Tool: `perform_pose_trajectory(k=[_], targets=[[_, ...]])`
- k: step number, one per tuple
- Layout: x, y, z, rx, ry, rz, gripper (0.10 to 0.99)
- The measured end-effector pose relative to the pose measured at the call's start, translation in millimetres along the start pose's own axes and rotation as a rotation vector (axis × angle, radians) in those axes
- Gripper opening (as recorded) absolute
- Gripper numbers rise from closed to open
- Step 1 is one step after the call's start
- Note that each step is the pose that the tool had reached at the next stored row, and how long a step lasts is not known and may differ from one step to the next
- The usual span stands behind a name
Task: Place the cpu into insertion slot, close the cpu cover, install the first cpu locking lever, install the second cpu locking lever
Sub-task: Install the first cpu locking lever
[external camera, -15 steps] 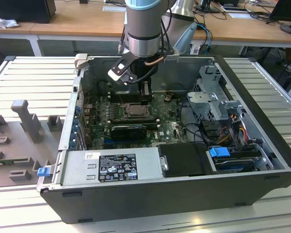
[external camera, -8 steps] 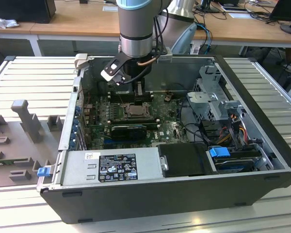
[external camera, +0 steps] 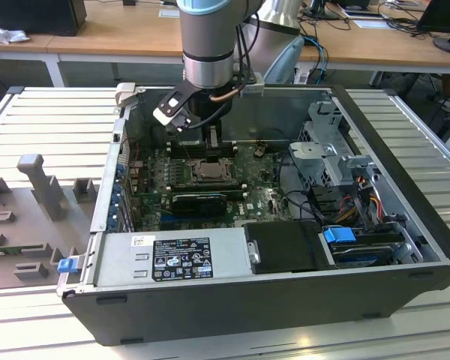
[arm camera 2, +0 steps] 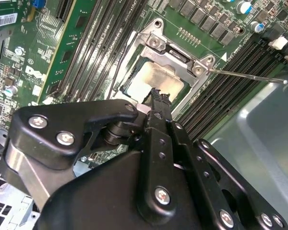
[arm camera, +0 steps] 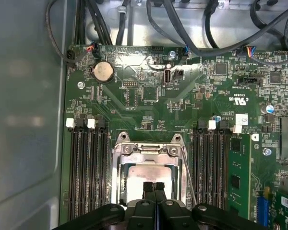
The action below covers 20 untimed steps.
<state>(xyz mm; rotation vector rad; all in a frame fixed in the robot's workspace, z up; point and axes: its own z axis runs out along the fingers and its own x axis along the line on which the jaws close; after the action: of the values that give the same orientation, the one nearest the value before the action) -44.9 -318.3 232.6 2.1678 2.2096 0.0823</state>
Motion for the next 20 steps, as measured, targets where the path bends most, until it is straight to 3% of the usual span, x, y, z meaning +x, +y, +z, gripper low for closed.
perform_pose_trajectory(k=[15,20], targets=[[0.0,0.1,-1.8,0.0,0.0,0.0,0.106],[0.1,0.4,-6.0,0.0,-0.0001,0.0,0.106]])
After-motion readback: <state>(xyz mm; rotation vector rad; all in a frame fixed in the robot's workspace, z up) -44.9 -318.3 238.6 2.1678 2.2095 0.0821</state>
